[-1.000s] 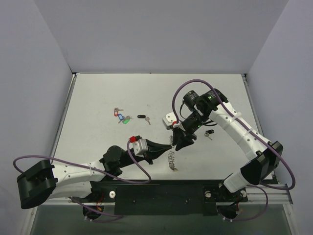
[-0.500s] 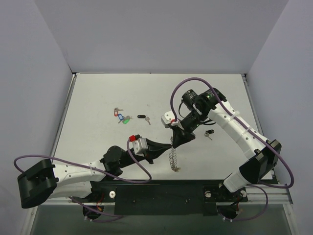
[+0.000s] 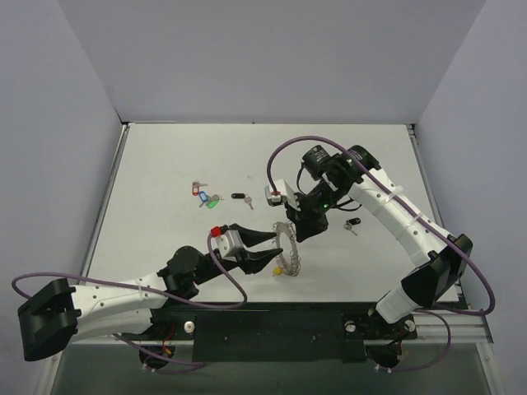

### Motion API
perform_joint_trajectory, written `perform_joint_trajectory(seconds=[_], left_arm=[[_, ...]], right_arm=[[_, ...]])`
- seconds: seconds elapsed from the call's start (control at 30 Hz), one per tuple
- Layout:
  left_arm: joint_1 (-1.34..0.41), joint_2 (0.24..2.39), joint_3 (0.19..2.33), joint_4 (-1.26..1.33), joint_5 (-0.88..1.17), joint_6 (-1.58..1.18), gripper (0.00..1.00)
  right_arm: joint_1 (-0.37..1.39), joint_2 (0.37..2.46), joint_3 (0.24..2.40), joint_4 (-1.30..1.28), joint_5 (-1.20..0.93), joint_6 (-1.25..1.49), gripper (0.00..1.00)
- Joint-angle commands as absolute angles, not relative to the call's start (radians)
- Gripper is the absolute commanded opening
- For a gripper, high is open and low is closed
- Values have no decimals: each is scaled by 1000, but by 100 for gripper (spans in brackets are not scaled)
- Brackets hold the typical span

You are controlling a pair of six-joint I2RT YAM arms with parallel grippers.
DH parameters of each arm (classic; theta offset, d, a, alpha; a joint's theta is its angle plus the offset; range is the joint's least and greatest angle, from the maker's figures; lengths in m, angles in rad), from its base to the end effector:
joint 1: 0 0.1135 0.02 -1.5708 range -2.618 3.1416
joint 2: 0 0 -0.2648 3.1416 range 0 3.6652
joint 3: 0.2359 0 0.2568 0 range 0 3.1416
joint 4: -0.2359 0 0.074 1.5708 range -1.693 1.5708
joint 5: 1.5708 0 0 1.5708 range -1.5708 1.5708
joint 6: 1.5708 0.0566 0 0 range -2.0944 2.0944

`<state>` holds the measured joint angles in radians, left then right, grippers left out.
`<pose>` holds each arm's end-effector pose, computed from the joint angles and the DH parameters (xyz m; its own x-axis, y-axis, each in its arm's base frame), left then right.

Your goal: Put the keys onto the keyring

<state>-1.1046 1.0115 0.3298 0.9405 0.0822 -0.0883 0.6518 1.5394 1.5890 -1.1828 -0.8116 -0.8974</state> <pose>0.1025 -0.2140 0.2606 0.0329 -0.2610 -0.9648 0.9325 0.3554 -0.0643 0.2183 0.2182 0.3482 0.0684 -0.6247 -0.7779 -0.9757 -0.2045 0.0785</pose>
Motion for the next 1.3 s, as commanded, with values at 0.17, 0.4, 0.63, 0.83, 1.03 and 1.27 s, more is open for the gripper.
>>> perform_joint_trajectory(seconds=[0.17, 0.4, 0.63, 0.83, 1.03, 1.27], left_arm=[[-1100, 848, 319, 727, 41, -22, 57], [-1098, 1003, 391, 802, 37, -8, 65], [-1097, 1094, 433, 903, 12, 38, 51], [-1095, 1124, 454, 933, 23, 37, 44], [-1088, 1189, 472, 983, 14, 51, 44], [-1065, 1230, 512, 982, 35, 61, 44]], right_arm=[[770, 1680, 1839, -1569, -372, -868, 0], [795, 1707, 1875, -1569, -310, -841, 0], [804, 1718, 1873, -1568, -310, -845, 0], [804, 1726, 1879, -1571, -362, -854, 0], [804, 1720, 1876, -1569, -383, -861, 0], [802, 1709, 1867, -1569, -410, -873, 0]])
